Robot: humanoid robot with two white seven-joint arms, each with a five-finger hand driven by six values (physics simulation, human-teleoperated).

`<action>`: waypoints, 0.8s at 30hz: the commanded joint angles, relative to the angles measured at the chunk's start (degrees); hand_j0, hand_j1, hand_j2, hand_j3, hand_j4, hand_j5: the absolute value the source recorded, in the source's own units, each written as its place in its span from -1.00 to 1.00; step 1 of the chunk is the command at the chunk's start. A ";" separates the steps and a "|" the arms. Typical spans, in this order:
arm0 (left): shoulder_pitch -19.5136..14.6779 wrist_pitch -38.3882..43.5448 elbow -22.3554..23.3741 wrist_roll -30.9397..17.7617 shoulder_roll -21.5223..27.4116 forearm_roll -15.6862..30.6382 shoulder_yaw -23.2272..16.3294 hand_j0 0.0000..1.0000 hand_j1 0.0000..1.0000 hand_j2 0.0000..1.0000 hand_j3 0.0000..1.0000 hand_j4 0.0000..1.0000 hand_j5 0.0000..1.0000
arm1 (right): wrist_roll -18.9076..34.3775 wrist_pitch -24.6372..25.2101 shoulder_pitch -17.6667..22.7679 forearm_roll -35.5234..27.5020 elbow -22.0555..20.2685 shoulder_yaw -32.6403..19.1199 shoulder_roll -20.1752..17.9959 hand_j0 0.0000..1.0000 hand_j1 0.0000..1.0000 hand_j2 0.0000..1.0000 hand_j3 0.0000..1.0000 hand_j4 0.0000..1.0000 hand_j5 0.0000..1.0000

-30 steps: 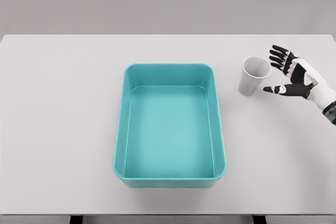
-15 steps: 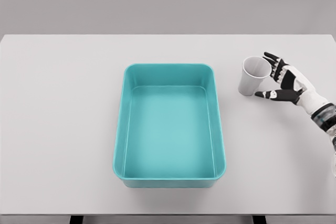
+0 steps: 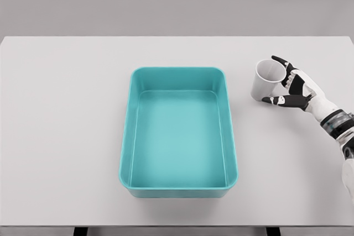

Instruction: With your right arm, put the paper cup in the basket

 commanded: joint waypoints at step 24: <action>0.00 0.00 0.00 -0.01 0.00 0.01 0.00 1.00 1.00 1.00 1.00 1.00 1.00 | 0.00 0.27 -0.09 0.14 0.20 0.32 0.16 0.97 0.97 0.97 0.97 0.97 0.97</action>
